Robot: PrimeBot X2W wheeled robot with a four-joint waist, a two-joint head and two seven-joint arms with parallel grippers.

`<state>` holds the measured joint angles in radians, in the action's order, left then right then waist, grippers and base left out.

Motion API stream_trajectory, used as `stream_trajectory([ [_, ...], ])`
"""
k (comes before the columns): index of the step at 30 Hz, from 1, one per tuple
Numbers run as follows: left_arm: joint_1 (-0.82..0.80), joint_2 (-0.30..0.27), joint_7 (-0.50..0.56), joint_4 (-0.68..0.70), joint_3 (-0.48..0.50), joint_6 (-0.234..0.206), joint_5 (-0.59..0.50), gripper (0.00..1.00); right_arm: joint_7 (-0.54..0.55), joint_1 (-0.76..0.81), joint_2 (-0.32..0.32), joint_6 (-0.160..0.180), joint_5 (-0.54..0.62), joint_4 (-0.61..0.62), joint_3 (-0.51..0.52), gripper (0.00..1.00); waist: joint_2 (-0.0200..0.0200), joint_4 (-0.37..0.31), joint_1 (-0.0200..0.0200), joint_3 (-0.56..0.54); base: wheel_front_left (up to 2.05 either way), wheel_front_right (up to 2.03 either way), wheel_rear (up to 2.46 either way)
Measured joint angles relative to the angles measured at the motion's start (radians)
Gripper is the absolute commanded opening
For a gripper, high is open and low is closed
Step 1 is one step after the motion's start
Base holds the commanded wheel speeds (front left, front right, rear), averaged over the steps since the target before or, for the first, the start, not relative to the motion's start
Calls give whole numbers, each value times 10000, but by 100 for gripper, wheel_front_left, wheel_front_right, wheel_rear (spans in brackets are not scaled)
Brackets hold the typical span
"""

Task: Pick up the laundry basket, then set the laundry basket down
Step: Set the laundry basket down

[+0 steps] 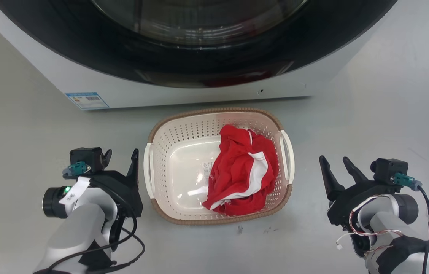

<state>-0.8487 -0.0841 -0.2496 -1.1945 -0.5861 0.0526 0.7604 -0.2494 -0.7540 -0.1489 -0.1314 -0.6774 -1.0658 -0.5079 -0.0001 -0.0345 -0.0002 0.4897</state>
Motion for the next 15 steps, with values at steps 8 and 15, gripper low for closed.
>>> stream_trajectory([
  [8, 957, -182, 0, 775, 211, -272, -215, 100, 0, 860, -190, 153, 121, 686, 341, 100, -1, -77, 1, -1186, 0, 0, 0],
  [15, 1811, -466, 0, 1636, 334, -566, -495, 100, 0, 1640, -330, 387, 422, 1532, 629, 100, -1, -99, 0, -2226, 0, 0, 0],
])
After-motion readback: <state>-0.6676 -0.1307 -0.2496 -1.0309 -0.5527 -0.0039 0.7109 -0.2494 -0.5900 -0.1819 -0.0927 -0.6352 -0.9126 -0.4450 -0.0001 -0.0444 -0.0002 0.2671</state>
